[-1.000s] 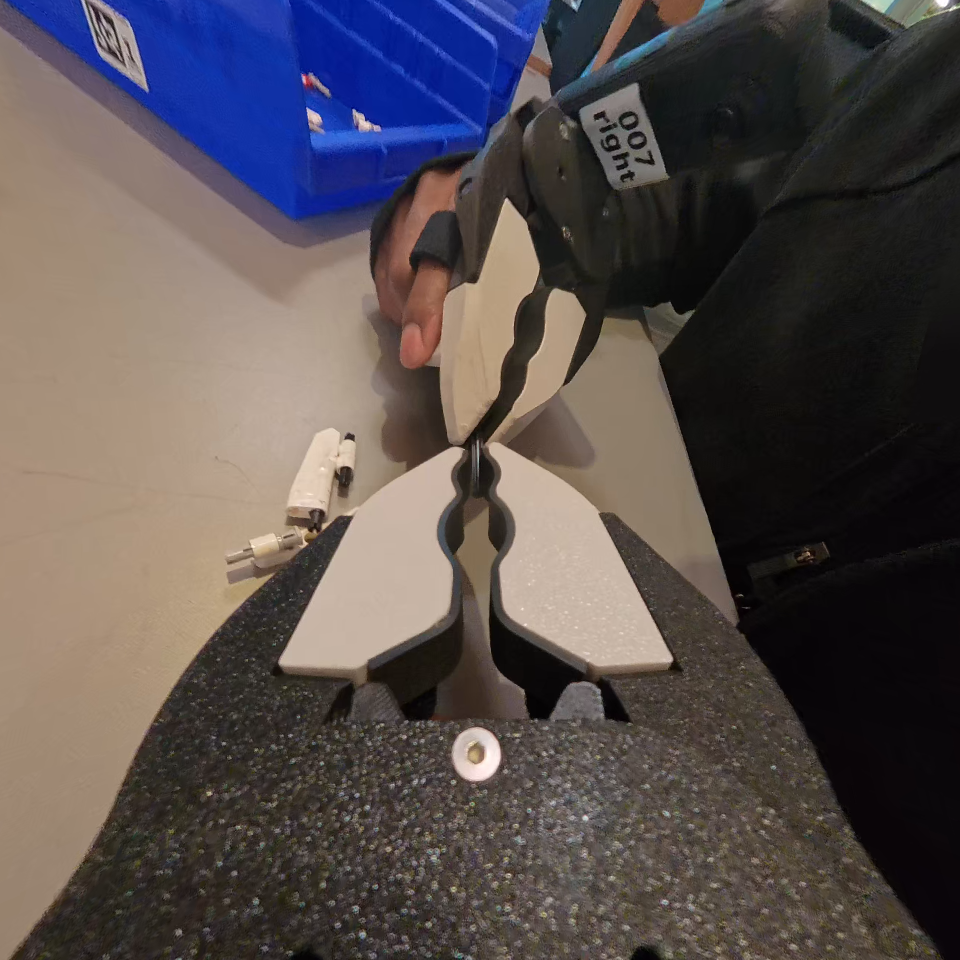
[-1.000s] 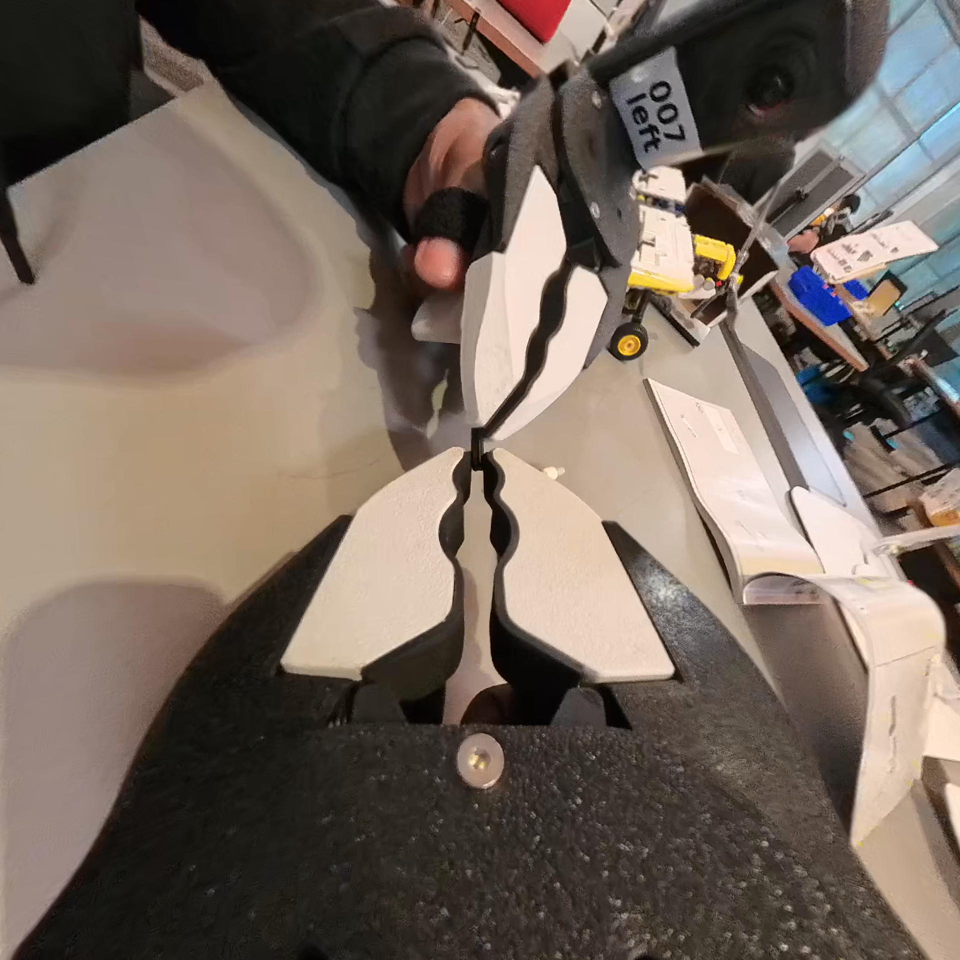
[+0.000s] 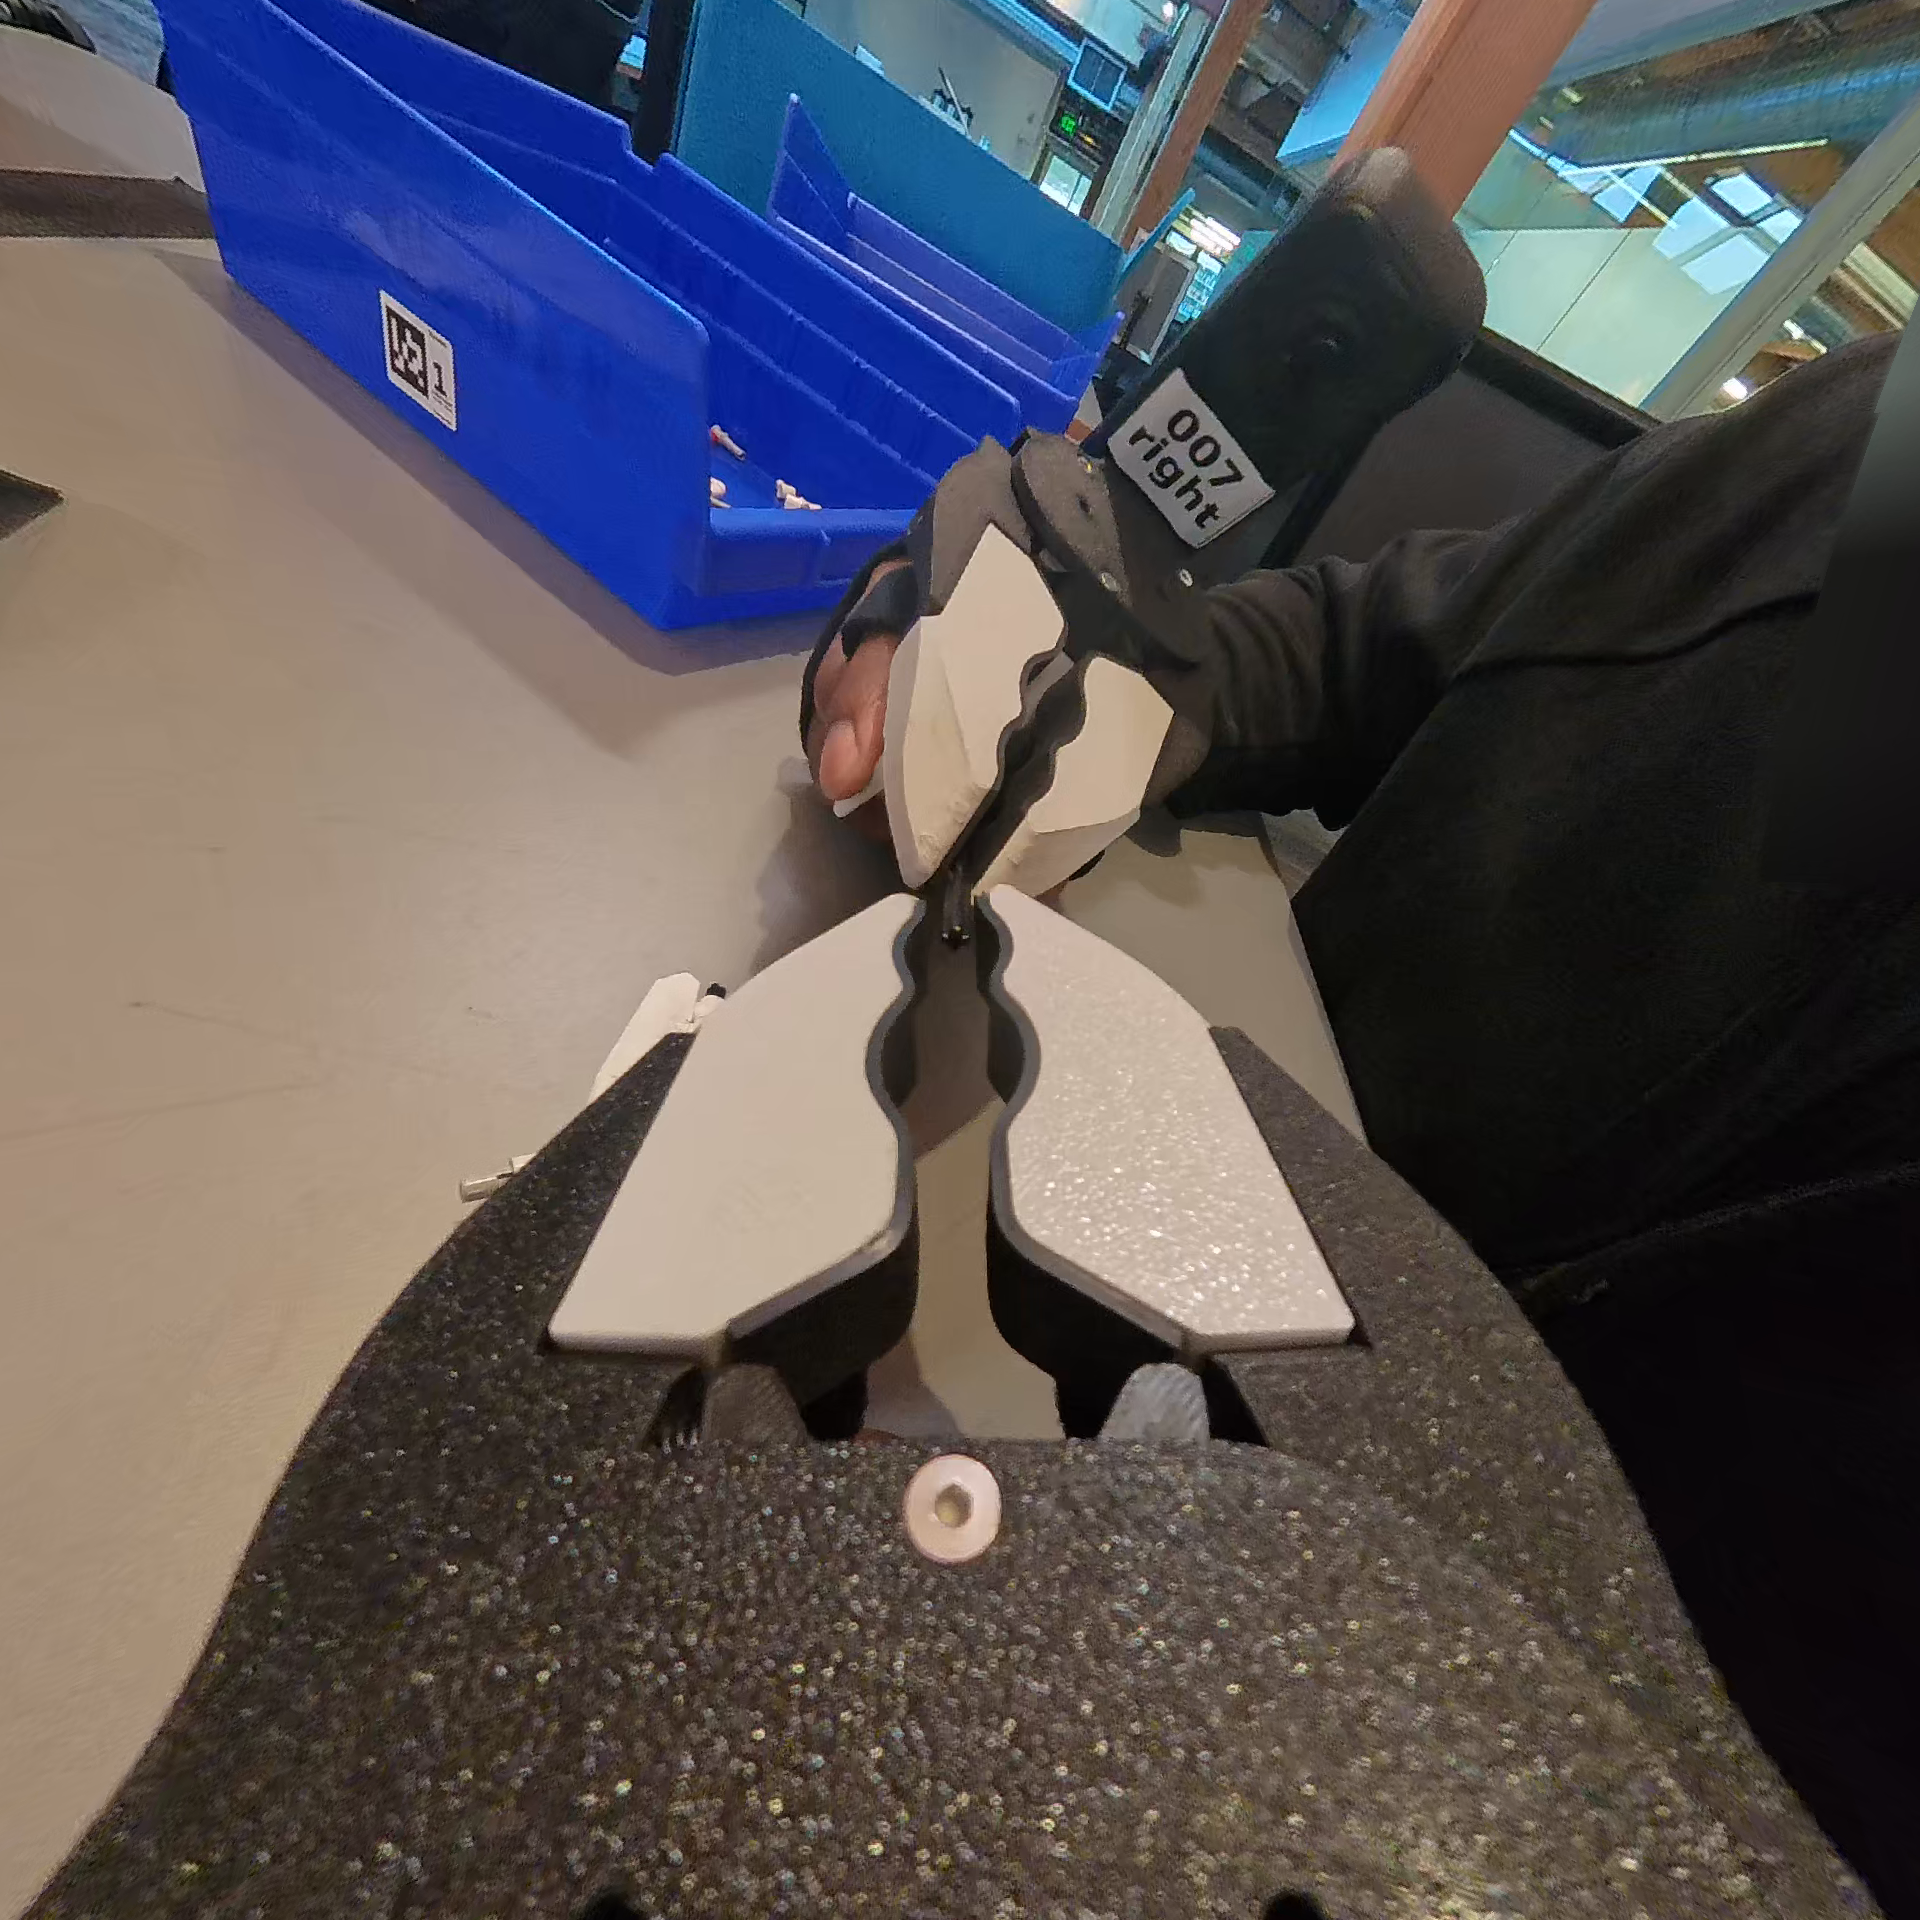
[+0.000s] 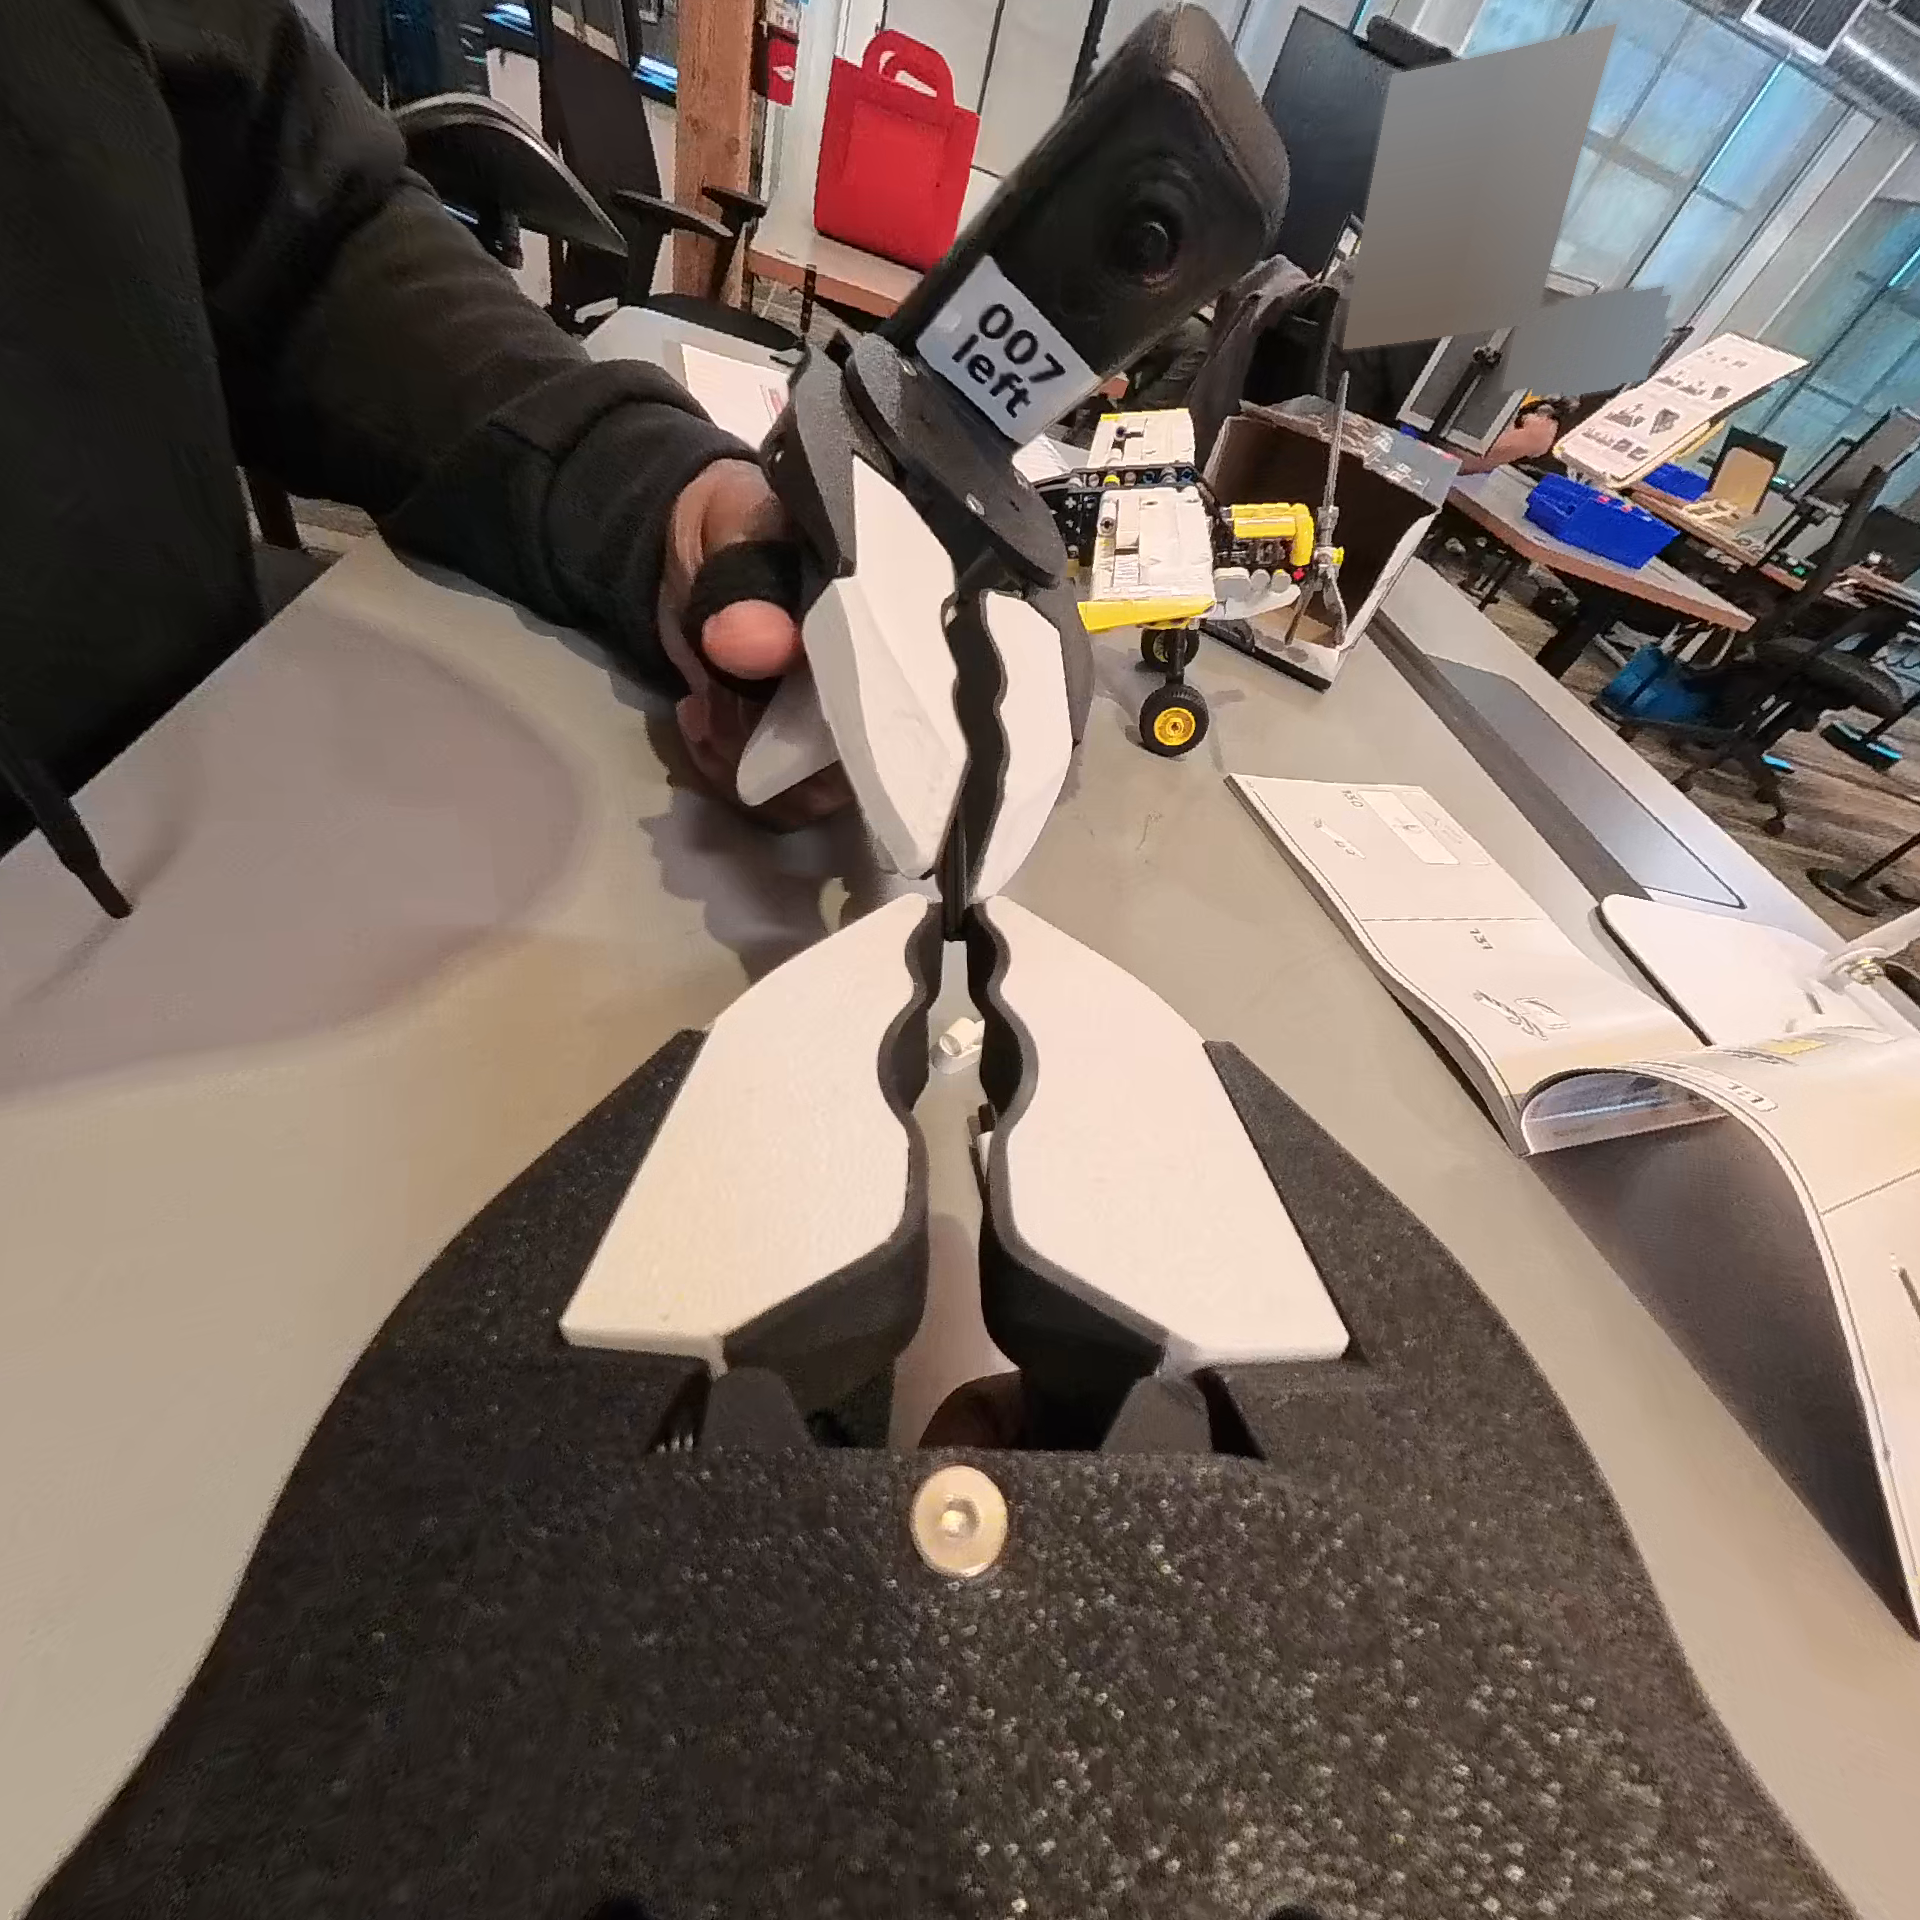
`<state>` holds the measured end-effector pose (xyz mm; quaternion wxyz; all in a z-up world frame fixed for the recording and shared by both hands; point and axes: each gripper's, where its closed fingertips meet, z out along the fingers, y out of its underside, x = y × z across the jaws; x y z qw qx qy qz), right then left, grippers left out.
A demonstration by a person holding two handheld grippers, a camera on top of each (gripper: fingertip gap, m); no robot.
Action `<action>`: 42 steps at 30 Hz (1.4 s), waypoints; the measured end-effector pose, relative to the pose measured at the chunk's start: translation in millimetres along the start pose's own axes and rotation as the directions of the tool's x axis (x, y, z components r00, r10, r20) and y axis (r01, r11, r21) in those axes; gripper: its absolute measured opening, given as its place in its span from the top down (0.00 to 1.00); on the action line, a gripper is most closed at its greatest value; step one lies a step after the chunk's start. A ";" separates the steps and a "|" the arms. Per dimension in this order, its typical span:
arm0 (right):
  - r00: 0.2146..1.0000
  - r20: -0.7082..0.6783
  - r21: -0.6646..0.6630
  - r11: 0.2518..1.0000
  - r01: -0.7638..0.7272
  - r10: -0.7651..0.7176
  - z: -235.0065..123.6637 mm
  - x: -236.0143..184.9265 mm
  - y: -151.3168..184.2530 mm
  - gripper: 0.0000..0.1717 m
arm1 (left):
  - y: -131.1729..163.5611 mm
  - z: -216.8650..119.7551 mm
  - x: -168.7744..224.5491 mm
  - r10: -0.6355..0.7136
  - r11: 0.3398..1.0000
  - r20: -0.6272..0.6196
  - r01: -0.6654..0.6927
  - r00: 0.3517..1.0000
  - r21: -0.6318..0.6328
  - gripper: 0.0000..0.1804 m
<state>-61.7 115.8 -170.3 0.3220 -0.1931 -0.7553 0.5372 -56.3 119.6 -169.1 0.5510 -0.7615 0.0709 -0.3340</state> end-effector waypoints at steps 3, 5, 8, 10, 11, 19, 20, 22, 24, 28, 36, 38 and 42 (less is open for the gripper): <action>1.000 -0.005 0.000 1.000 0.009 -0.009 0.0 0.0 -0.1 0.98 | -1.5 -0.6 0.3 -0.026 1.000 -0.012 0.026 1.000 0.012 0.96; 1.000 -0.009 -0.001 1.000 0.017 -0.017 0.0 0.2 -0.1 0.98 | -1.5 -0.6 0.6 -0.036 0.999 -0.017 0.036 0.999 0.012 0.97; 1.000 -0.011 -0.001 1.000 0.024 -0.024 0.2 -0.2 -0.1 0.98 | -1.0 0.1 1.3 -0.045 0.999 -0.022 0.046 0.999 0.010 0.97; 1.000 -0.013 -0.002 1.000 0.029 -0.029 0.2 -0.2 -0.1 0.98 | -1.2 0.3 1.5 -0.051 0.999 -0.024 0.051 0.998 0.011 0.97; 0.999 -0.014 -0.001 1.000 0.032 -0.032 0.1 -0.3 -0.2 0.98 | -1.2 0.3 1.6 -0.055 0.998 -0.026 0.055 0.998 0.010 0.97; 0.999 -0.023 -0.021 0.999 0.045 -0.045 0.0 0.3 2.7 0.96 | 0.2 -2.0 -1.3 -0.021 1.000 0.007 0.021 1.000 -0.002 0.98; 0.998 -0.030 -0.036 0.998 0.052 -0.053 -0.1 2.4 5.3 0.93 | -0.1 -3.8 -3.9 -0.015 1.000 0.026 0.015 1.000 -0.004 0.98; 0.999 -0.030 -0.079 0.996 0.038 -0.040 0.4 7.8 12.4 0.89 | -0.8 -8.0 -9.1 -0.019 1.000 0.058 0.020 0.998 -0.010 0.98; 1.000 -0.023 -0.143 0.990 -0.010 0.007 3.6 14.6 22.7 0.85 | -2.5 -12.3 -14.1 -0.026 1.000 0.090 0.027 0.996 -0.011 0.98; 0.998 0.008 -0.293 0.954 -0.063 0.068 13.0 22.6 45.1 0.83 | -4.9 -19.1 -18.8 -0.038 0.999 0.132 0.040 0.990 -0.016 0.98; 0.968 0.137 -0.472 0.873 -0.124 0.212 27.2 16.5 68.4 0.83 | -11.3 -27.5 -21.4 -0.029 1.000 0.187 0.029 0.982 -0.002 0.98; 0.963 0.157 -0.492 0.863 -0.118 0.221 30.2 16.5 70.7 0.82 | -11.5 -29.0 -22.6 -0.025 1.000 0.198 0.026 0.980 -0.003 0.97; 0.944 0.208 -0.543 0.833 -0.105 0.255 33.1 12.5 77.1 0.82 | -12.0 -30.0 -22.1 -0.020 1.000 0.199 0.021 0.980 -0.004 0.98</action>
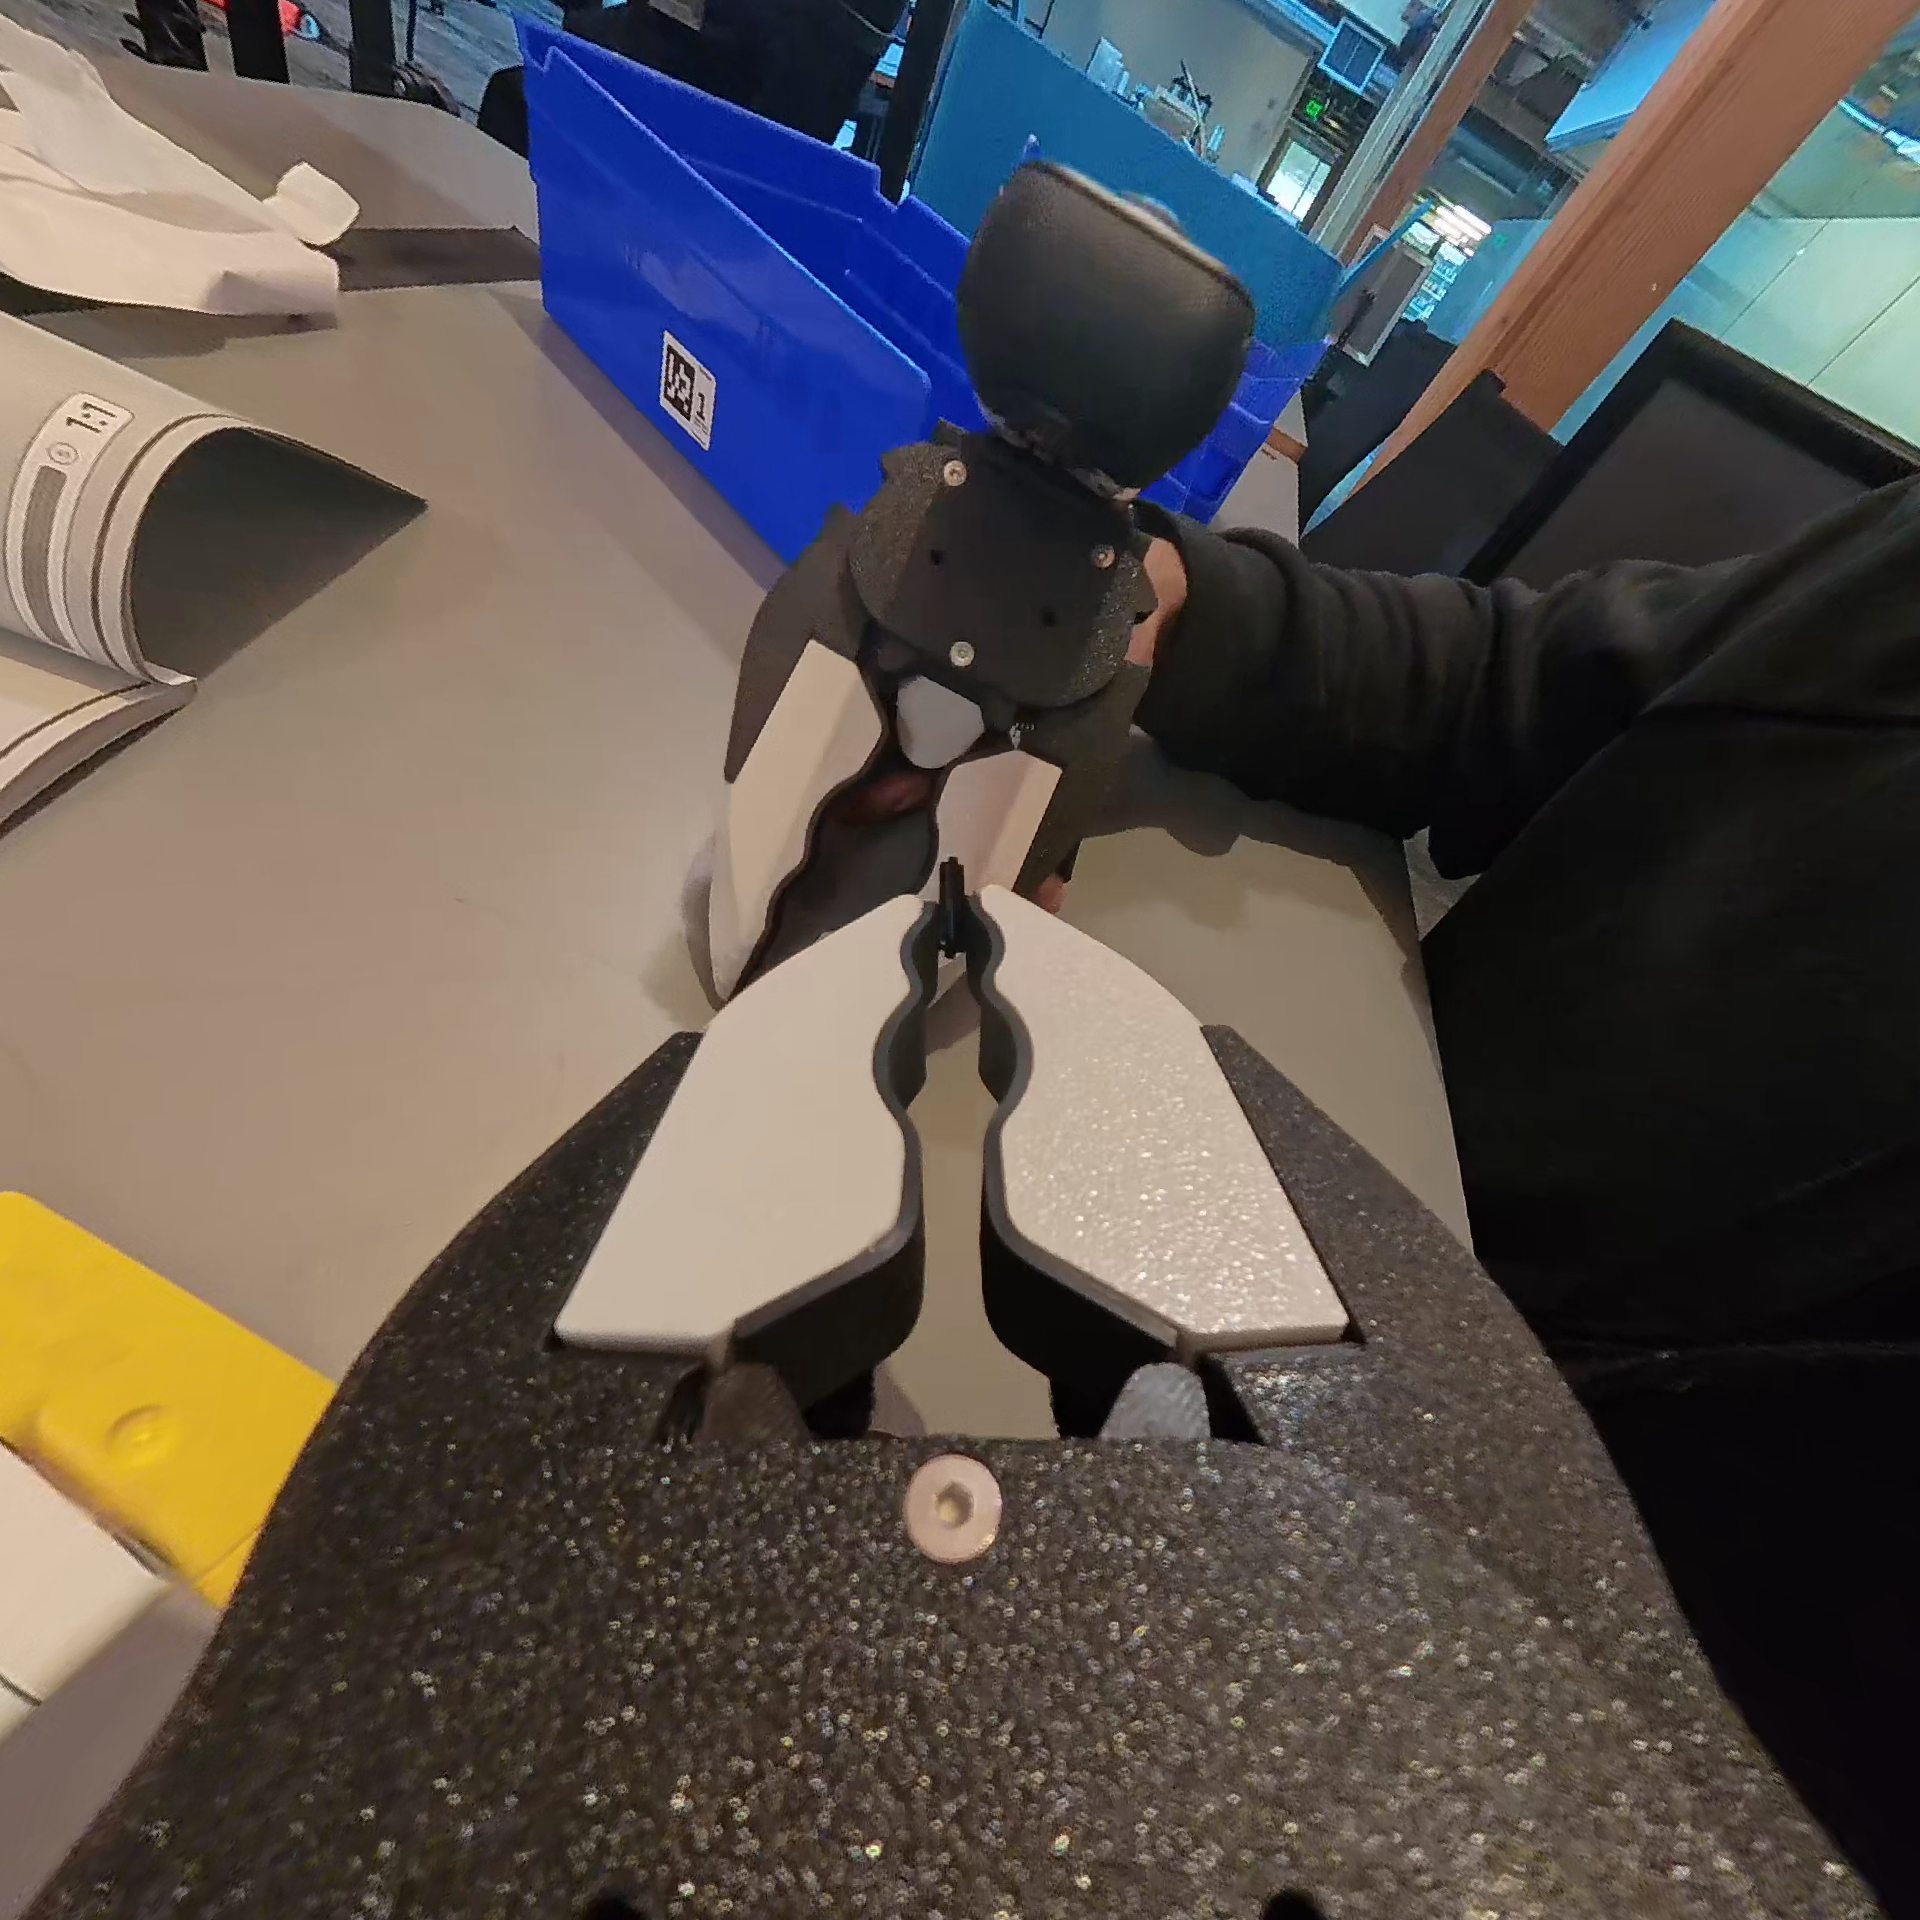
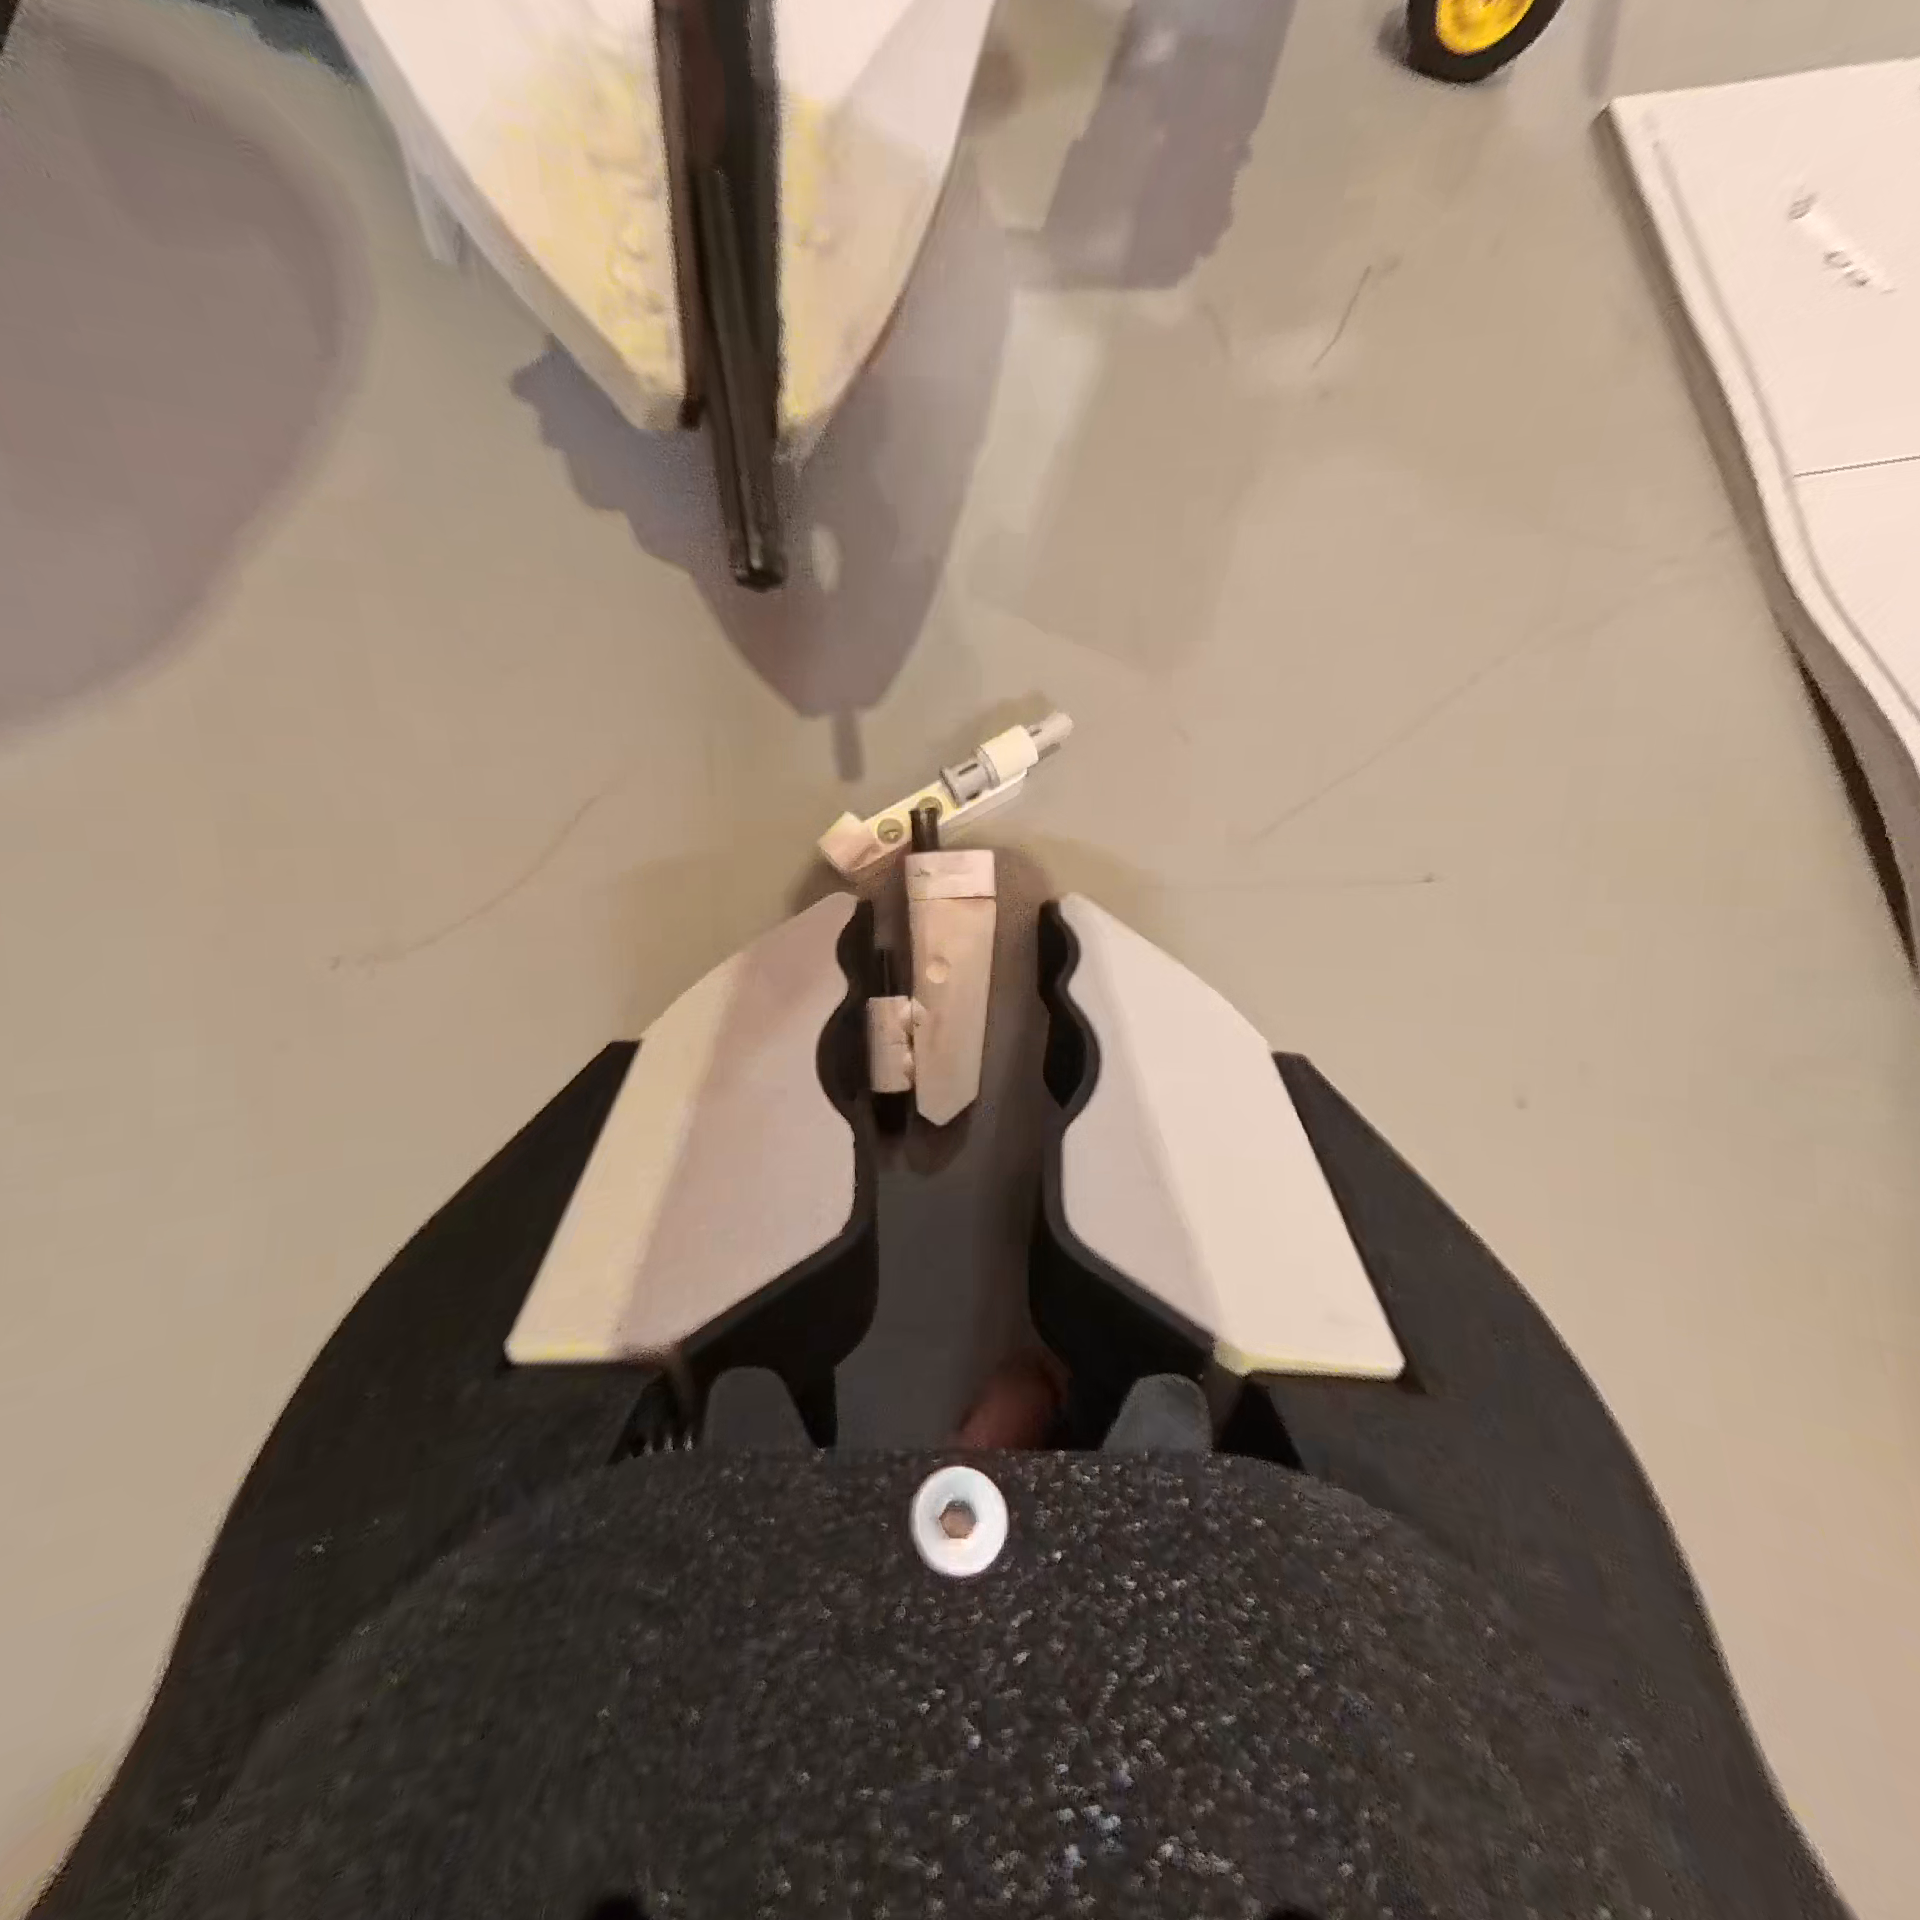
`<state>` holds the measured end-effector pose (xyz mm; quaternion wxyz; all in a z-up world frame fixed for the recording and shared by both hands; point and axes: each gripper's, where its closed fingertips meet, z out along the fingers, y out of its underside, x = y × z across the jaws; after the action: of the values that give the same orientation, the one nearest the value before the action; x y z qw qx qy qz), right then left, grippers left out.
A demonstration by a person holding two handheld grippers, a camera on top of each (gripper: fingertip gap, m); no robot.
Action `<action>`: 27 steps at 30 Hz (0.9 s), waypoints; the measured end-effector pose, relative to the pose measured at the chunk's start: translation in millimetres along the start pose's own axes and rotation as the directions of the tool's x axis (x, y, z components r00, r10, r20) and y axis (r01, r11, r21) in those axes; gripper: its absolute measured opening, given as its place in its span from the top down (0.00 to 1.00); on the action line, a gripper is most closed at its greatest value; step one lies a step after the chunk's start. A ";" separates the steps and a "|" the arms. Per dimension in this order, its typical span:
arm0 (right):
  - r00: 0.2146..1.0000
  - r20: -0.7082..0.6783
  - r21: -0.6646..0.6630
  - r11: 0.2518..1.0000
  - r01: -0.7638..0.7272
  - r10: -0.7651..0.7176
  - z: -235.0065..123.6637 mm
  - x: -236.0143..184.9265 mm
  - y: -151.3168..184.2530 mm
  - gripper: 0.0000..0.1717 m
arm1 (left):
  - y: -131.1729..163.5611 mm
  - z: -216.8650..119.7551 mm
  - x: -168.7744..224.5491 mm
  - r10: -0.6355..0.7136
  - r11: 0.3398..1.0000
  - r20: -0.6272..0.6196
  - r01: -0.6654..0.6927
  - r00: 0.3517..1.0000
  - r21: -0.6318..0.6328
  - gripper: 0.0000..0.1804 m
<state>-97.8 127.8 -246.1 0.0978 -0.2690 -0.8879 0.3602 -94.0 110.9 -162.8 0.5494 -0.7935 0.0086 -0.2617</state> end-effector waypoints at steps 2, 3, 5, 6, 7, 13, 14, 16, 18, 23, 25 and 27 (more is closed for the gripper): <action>1.000 0.011 -0.002 1.000 0.004 -0.004 2.0 -0.2 -2.0 0.83 | 1.0 0.2 -0.1 0.002 1.000 0.003 -0.002 1.000 -0.007 0.97; 1.000 0.015 -0.002 1.000 0.000 0.000 3.0 -0.2 -3.0 0.84 | 2.1 0.6 -0.9 0.001 1.000 0.007 -0.001 1.000 -0.014 0.98; 1.000 0.006 -0.002 1.000 0.000 0.000 4.0 1.4 -3.8 0.89 | 4.9 1.1 -3.8 -0.002 1.000 0.025 0.002 1.000 -0.030 0.98; 1.000 0.003 -0.001 1.000 0.009 -0.009 3.7 1.0 -3.4 0.91 | 6.2 1.3 -5.8 -0.005 0.999 0.036 0.006 0.999 -0.037 0.98; 1.000 -0.007 0.004 1.000 0.020 -0.020 2.9 0.9 -3.0 0.91 | 7.3 1.3 -7.7 -0.009 0.999 0.047 0.011 0.999 -0.043 0.98; 0.978 -0.190 0.153 0.981 0.119 -0.089 -14.1 7.2 -16.4 0.91 | 14.7 3.3 -18.5 -0.055 0.996 0.115 0.063 0.992 -0.065 0.98; 0.965 -0.237 0.170 0.974 0.151 -0.108 -17.3 8.3 -18.4 0.91 | 15.8 3.9 -19.6 -0.064 0.995 0.122 0.072 0.990 -0.065 0.97; 0.933 -0.325 0.191 0.955 0.227 -0.157 -22.5 7.8 -22.5 0.91 | 16.5 4.7 -20.9 -0.077 0.995 0.137 0.086 0.988 -0.059 0.97; 0.890 -0.402 0.175 0.937 0.303 -0.213 -24.3 7.1 -24.3 0.91 | 16.6 5.6 -21.3 -0.097 0.993 0.146 0.105 0.985 -0.048 0.98; 0.775 -0.530 0.089 0.886 0.455 -0.344 -20.4 5.1 -28.1 0.91 | 18.2 7.8 -21.4 -0.136 0.989 0.155 0.143 0.978 -0.033 0.98; 0.739 -0.561 0.070 0.868 0.491 -0.373 -21.3 4.2 -30.8 0.91 | 19.4 8.1 -21.8 -0.140 0.988 0.160 0.147 0.977 -0.036 0.97; 0.721 -0.579 0.062 0.860 0.506 -0.382 -23.0 4.6 -31.9 0.91 | 19.8 8.6 -21.8 -0.147 0.987 0.159 0.154 0.976 -0.035 0.98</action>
<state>-106.2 124.8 -207.5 0.4597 -0.1262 -0.8157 0.3277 -103.7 117.1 -191.2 0.5081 -0.8226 -0.0884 -0.2395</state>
